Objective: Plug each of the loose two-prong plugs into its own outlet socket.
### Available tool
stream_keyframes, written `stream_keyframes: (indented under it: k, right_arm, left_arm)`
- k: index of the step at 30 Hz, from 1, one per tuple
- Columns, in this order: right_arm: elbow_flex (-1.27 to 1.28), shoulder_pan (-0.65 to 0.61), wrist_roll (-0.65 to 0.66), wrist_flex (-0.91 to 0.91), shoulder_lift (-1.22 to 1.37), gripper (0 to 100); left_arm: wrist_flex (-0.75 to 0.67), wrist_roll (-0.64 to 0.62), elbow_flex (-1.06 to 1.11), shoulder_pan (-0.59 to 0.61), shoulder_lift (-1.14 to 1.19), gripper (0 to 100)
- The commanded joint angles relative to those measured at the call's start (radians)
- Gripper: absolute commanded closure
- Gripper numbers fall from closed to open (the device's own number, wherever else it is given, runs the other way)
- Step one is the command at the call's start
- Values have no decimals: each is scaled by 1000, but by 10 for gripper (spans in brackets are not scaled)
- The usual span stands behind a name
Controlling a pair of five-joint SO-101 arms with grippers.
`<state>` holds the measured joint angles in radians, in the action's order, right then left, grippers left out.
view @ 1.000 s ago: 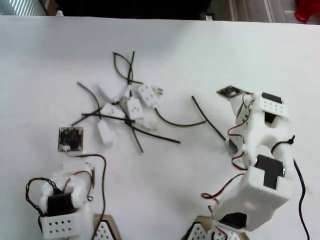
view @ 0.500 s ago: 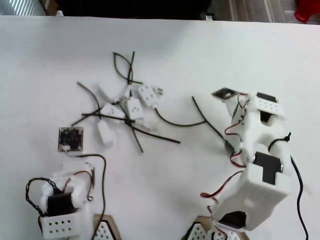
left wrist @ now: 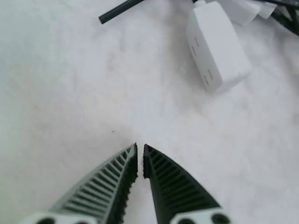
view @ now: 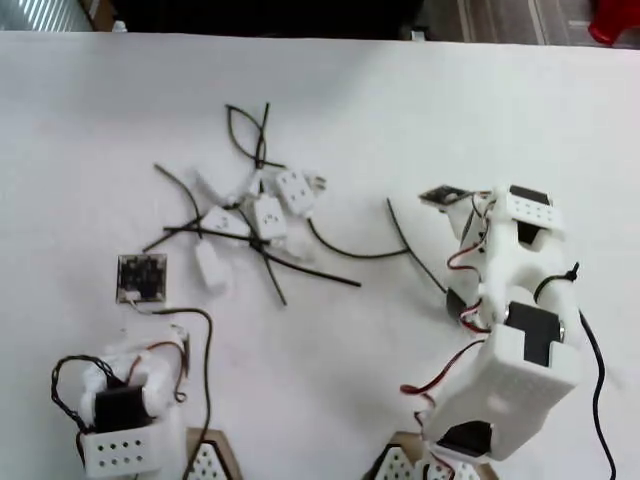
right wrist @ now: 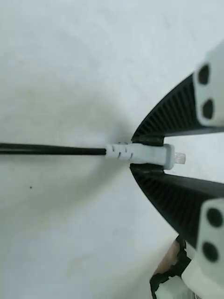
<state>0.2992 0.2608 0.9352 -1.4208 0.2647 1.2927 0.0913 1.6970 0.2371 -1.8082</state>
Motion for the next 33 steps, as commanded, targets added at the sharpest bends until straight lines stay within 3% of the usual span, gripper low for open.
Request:
stream_keyframes:
  k: [1,8,19,23,29,33]
  right_arm:
    - [-28,21,14,-33,-133,981]
    - [104,64,78,-19,-501,981]
    - [463,88,61,205,-961,981]
    - [516,82,-72,265,-1043,981]
    - [520,-56,-394,268,-1118,981]
    - [552,-145,-562,375,-1168,981]
  left_arm:
    - [-12,11,-3,-15,-4,950]
    - [-12,11,-3,-16,-4,950]
    - [-97,11,-100,-19,-4,952]
    - [-167,11,-143,-21,-4,954]
    - [-331,3,-204,-24,-4,954]
    - [-450,3,-226,-93,-4,954]
